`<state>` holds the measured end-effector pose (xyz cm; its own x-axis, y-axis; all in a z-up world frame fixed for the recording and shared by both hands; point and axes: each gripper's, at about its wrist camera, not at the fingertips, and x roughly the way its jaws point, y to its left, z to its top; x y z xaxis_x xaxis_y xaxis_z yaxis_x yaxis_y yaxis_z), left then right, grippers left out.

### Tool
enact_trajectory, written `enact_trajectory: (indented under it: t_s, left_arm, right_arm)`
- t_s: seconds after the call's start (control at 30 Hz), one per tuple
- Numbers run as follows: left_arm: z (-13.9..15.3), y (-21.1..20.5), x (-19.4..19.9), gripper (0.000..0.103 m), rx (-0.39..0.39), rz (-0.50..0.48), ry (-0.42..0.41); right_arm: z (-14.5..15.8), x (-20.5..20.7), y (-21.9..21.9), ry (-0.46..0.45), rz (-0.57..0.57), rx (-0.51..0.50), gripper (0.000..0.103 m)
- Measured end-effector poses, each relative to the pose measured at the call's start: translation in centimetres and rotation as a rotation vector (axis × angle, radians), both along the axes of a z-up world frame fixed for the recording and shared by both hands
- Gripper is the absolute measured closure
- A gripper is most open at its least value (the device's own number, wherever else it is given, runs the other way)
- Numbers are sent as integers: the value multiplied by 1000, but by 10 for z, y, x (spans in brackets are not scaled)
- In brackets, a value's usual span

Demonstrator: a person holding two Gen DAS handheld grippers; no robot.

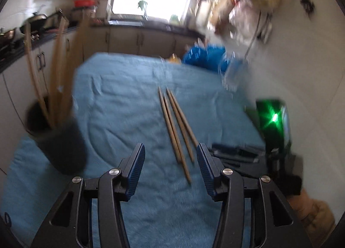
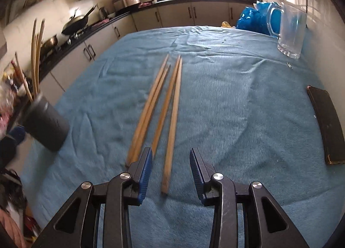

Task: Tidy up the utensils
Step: 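Open both tools and move them back over the remaining chopsticks, then close the left tool on a chopstick while the right tool grasps another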

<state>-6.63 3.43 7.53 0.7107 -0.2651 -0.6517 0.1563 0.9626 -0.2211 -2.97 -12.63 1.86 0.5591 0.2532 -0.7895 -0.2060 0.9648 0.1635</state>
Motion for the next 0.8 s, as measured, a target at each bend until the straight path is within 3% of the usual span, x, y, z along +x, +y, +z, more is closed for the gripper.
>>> enact_trajectory:
  t_s: [0.17, 0.23, 0.27, 0.47, 0.53, 0.63, 0.67, 0.8]
  left_arm:
    - [-35, -19, 16, 55, 13, -33, 119]
    - [-43, -27, 23, 55, 29, -33, 145]
    - [-45, -30, 25, 55, 42, -35, 146]
    - [-61, -58, 42, 56, 123, -64, 182]
    - [-66, -63, 43, 63, 143, -63, 199]
    - [-67, -67, 43, 83, 160, -36, 188]
    - [-68, -65, 45, 96, 145, -34, 198]
    - [-69, -55, 45, 98, 97, -26, 236]
  right_arm:
    - [-10, -2, -2, -1, 5, -31, 73]
    - [-9, -1, -6, 1, -11, -56, 92]
    - [-9, 0, -9, 6, -23, -60, 95]
    - [-10, -4, -32, 23, -84, -30, 95]
    - [-9, -5, -36, 27, -97, -29, 95]
    - [-8, -6, -40, 36, -114, -33, 95]
    - [-8, -8, -42, 41, -118, -32, 95]
    - [-7, -11, -46, 57, -132, -48, 95]
